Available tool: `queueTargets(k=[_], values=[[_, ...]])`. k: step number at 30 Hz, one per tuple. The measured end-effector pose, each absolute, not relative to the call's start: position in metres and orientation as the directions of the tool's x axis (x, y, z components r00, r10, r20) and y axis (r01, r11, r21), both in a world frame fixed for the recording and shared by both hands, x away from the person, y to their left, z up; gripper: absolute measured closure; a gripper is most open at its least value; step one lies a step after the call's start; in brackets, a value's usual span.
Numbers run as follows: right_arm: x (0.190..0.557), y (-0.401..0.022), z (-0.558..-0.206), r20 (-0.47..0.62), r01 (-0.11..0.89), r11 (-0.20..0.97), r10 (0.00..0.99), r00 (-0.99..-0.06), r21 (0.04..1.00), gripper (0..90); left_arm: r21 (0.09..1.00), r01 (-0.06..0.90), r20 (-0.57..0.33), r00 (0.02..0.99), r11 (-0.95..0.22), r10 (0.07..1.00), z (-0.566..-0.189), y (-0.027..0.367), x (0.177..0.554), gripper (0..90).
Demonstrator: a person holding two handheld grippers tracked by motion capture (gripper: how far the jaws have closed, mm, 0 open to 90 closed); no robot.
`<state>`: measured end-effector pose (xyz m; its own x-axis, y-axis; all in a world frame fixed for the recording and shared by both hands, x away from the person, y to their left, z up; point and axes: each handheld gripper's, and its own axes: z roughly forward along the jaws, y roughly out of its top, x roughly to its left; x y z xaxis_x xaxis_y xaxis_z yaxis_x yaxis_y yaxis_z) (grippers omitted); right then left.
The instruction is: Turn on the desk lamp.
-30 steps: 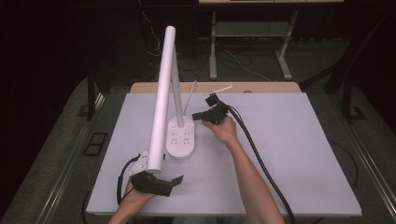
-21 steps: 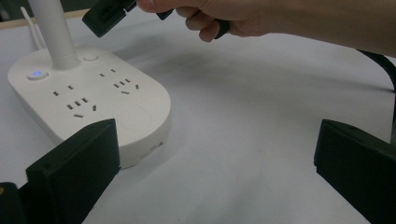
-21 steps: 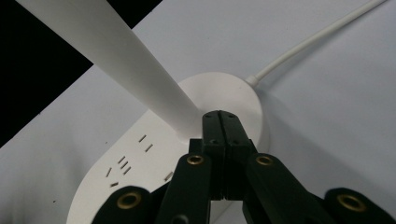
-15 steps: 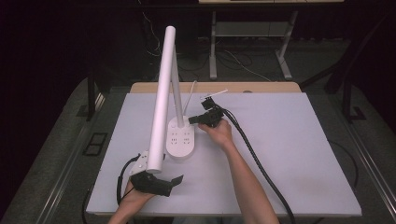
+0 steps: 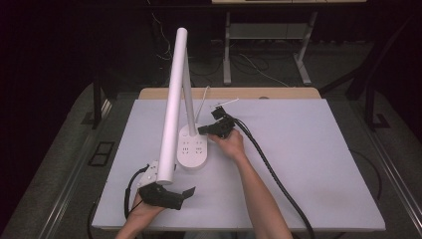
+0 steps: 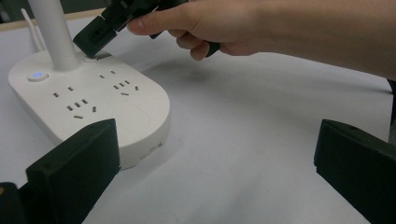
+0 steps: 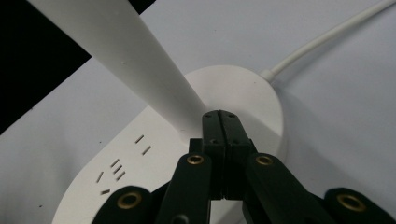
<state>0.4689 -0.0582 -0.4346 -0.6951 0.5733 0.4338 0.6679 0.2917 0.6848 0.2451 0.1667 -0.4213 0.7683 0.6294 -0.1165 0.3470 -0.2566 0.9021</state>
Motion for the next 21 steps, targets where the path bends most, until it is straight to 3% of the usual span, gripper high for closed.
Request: queueTargets(k=[21], values=[[0.4613,-0.0567,-0.4353,0.386,0.630,0.280,0.593,-0.707,0.724,89.4,0.901,0.344,-0.112,0.775,-0.266,0.622,-0.4217,0.1657,0.2457,0.0]])
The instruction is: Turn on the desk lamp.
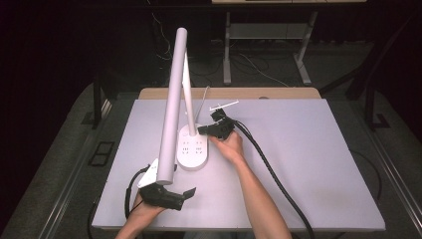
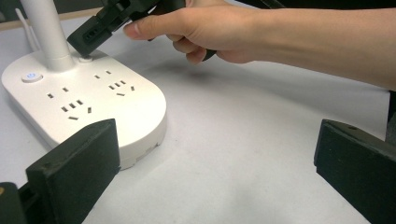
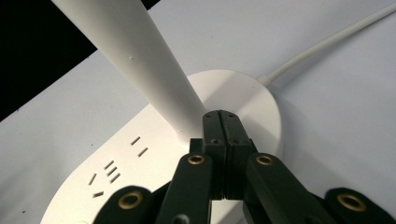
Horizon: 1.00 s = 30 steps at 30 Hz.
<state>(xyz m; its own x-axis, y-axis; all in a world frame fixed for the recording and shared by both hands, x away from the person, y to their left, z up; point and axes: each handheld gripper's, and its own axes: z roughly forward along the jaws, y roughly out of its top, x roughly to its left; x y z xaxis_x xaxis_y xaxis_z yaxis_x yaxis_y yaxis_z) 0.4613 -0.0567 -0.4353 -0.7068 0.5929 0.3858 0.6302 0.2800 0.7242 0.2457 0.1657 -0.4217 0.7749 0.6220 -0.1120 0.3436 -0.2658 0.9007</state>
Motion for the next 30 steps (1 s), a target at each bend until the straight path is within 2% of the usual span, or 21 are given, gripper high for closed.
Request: queueTargets(k=[14,19,30], values=[[0.456,-0.068,-0.412,0.354,0.593,0.296,0.578,-0.736,0.749,89.4,0.899,0.344,-0.109,0.774,-0.269,0.624,-0.422,0.166,0.246,0.0],[0.453,-0.078,-0.401,0.325,0.580,0.321,0.584,-0.744,0.749,89.4,0.900,0.341,-0.107,0.777,-0.272,0.620,-0.422,0.165,0.245,0.0],[0.439,-0.111,-0.383,0.321,0.579,0.301,0.600,-0.733,0.758,89.3,0.900,0.338,-0.103,0.779,-0.275,0.619,-0.422,0.164,0.245,0.0]])
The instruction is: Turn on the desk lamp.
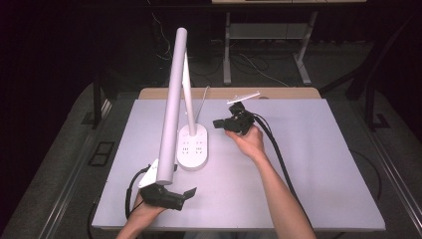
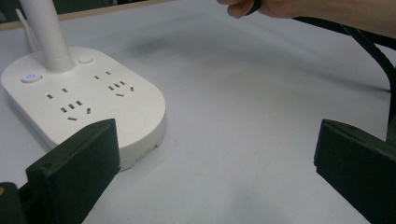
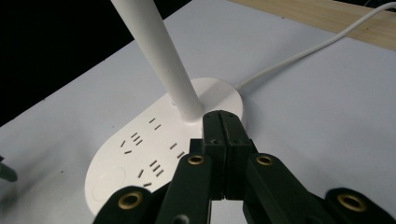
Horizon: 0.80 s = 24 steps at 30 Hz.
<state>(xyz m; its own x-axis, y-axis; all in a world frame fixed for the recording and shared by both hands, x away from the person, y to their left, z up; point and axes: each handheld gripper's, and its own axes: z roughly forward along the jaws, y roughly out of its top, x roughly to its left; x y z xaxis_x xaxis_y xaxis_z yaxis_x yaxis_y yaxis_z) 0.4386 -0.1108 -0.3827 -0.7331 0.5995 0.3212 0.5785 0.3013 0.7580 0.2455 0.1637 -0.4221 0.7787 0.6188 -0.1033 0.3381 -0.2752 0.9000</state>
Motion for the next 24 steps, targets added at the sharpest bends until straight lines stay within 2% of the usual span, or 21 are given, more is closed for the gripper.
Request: queueTargets(k=[5,10,13,16,18,22,23,24], values=[[0.429,-0.128,-0.375,0.330,0.581,0.283,0.602,-0.727,0.764,89.1,0.898,0.336,-0.100,0.786,-0.285,0.611,-0.422,0.161,0.245,0.0],[0.422,-0.143,-0.369,0.329,0.572,0.261,0.606,-0.724,0.778,61.7,0.898,0.338,-0.103,0.783,-0.280,0.613,-0.422,0.162,0.245,0.0],[0.419,-0.152,-0.367,0.377,0.599,0.228,0.595,-0.710,0.767,42.0,0.898,0.342,-0.108,0.782,-0.278,0.613,-0.423,0.162,0.246,0.0],[0.416,-0.158,-0.366,0.362,0.605,0.240,0.618,-0.698,0.759,26.8,0.897,0.344,-0.109,0.782,-0.279,0.614,-0.423,0.161,0.245,0.0],[0.412,-0.163,-0.365,0.339,0.584,0.241,0.621,-0.706,0.775,18.1,0.898,0.344,-0.111,0.781,-0.275,0.614,-0.423,0.161,0.245,0.0],[0.404,-0.174,-0.364,0.338,0.576,0.234,0.618,-0.710,0.783,7.8,0.897,0.345,-0.110,0.781,-0.278,0.614,-0.423,0.161,0.245,0.0],[0.401,-0.176,-0.364,0.329,0.572,0.235,0.624,-0.709,0.786,1.2,0.897,0.345,-0.111,0.781,-0.277,0.614,-0.423,0.161,0.245,0.0],[0.399,-0.178,-0.364,0.322,0.569,0.236,0.630,-0.707,0.788,0.1,0.897,0.345,-0.111,0.781,-0.277,0.614,-0.423,0.161,0.245,0.0]])
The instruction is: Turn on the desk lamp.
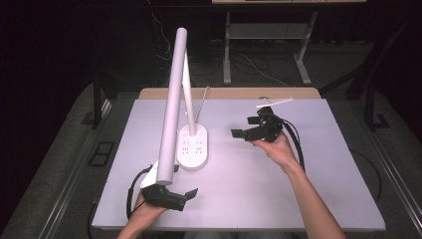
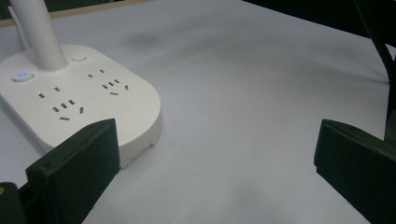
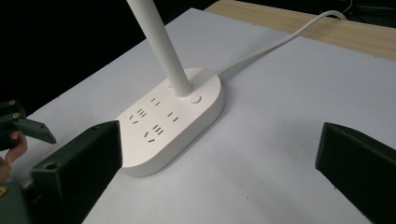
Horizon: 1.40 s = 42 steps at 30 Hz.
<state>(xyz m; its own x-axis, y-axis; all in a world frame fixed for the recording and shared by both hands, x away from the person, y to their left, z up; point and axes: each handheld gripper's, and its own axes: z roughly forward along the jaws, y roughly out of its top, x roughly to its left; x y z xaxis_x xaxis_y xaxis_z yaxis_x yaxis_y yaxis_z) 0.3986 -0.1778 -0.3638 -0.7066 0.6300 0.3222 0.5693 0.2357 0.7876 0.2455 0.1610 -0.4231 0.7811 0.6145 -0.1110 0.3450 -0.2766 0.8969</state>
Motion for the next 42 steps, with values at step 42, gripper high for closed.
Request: queueTargets(k=[42], values=[[0.266,-0.289,-0.406,0.303,0.572,0.155,0.722,-0.622,0.805,0.1,0.890,0.353,-0.108,0.777,-0.287,0.620,-0.424,0.160,0.245,0.0]])
